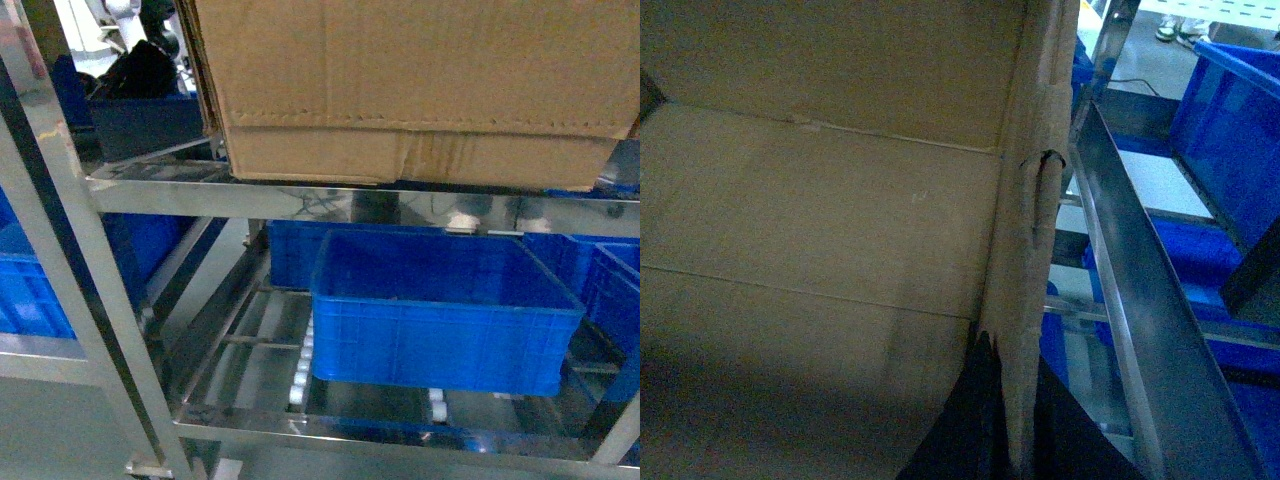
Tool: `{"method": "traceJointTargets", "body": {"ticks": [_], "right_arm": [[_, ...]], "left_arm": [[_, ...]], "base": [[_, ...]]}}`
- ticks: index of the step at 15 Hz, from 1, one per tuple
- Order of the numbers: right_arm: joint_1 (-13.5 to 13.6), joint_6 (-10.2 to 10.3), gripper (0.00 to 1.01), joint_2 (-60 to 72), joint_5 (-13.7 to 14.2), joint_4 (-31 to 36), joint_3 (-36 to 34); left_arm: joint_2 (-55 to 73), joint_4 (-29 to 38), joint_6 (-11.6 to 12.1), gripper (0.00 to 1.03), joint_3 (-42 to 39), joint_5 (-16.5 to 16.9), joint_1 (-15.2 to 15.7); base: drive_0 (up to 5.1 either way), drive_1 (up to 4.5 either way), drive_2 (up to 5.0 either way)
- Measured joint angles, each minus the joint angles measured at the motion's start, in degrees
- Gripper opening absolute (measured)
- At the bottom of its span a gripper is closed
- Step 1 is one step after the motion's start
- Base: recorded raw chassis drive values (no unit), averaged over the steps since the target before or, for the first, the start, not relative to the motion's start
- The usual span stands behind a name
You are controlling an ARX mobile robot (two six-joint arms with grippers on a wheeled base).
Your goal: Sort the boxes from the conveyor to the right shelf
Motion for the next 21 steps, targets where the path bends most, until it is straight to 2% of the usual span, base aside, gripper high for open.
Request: {"method": "traceJointTargets", "body": {"ticks": [2,6,8,12,14,17,20,21], "right_arm": [[-0.5,-0.2,0.04,5.2,-0.4,-1.0,4.9],[-0.7,-0.5,0.03,12.0,-0.7,-2.6,14.8],[-0.7,-0.7,0.03,13.0,-0.9,-3.6,16.4],[-0.6,-1.0,0.04,14.3,-0.9,-3.4,18.0],[-0.6,-2.4,0.27,15.3,0.3,-3.1,18.2],[-0.6,-2.5,0.65,15.9,1.8,1.2,17.2],[-0.3,-2.5,0.99,14.7,2.3,5.5,14.6],[-0.2,-2.4,0.98,14.0,2.6,7.1,13.7]], "left_arm": [[5.8,-2.2,1.0,0.04,6.8,0.0,0.0],[10.9,-3.4,0.5,0.04,14.3,-0.5,0.7],[13.1,-5.0,-0.5,0.04,17.4,-0.3,1.0],[15.8,-6.2,-0.6,0.04,22.1,0.3,1.4],[16.2,-6.3,-0.7,0.24,22.8,2.6,1.5],[16.2,-4.2,-0.2,0.62,22.8,3.0,1.0],[15.1,0.4,-2.1,0.97,20.2,3.6,1.0],[14.4,2.9,-3.3,0.98,18.9,3.8,1.2]], "base": [[0.0,0.0,0.0],[0.0,0.0,0.0],[0.0,0.0,0.0],[0.0,0.0,0.0],[0.0,0.0,0.0],[0.0,0.0,0.0],[0.0,0.0,0.0],[0.0,0.0,0.0]]}}
